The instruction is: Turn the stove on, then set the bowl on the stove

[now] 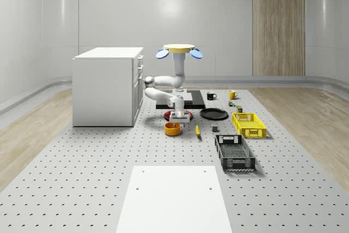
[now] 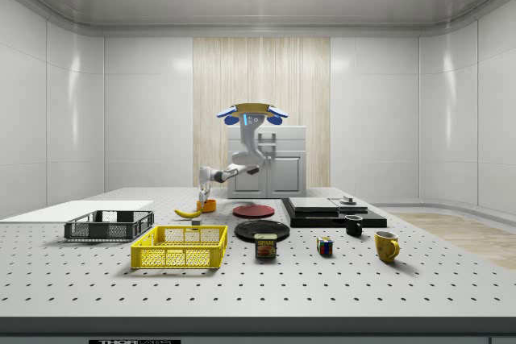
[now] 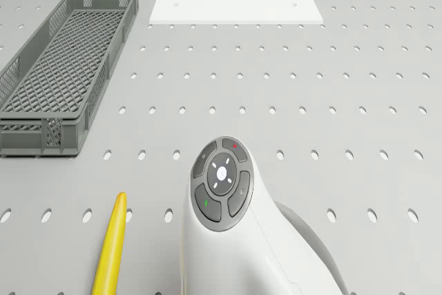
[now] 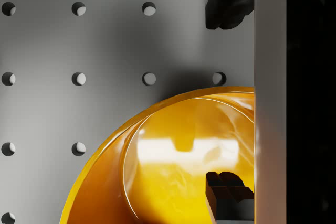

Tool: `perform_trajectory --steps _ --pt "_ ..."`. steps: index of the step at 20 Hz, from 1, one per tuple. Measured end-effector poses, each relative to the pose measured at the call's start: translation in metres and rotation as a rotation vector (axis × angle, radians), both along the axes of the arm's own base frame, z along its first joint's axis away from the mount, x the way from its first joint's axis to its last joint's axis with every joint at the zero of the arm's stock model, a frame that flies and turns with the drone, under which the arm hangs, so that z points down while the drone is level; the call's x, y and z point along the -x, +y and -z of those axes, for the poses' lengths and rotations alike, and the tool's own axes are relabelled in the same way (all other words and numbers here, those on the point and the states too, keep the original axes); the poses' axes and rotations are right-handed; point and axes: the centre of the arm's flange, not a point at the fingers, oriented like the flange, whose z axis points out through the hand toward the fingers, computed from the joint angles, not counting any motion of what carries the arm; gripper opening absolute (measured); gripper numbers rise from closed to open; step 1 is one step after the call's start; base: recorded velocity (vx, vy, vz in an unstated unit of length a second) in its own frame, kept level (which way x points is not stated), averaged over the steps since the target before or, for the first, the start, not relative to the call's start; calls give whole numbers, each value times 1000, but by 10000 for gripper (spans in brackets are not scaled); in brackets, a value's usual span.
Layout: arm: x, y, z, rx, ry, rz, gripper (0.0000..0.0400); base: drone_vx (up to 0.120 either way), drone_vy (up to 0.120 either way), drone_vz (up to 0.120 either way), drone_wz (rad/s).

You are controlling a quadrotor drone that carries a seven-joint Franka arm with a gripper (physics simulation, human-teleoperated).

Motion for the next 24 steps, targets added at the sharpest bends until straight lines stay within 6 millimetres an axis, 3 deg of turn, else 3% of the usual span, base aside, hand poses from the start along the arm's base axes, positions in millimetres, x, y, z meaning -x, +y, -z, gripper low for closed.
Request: perform_trajectory --steps 21,22,24 --pt "-8 -1 -15 0 0 0 400 0 0 0 0" --pt "-8 -1 -15 0 0 0 376 0 0 0 0" --pt "-9 -1 -16 0 0 0 268 0 0 0 0"
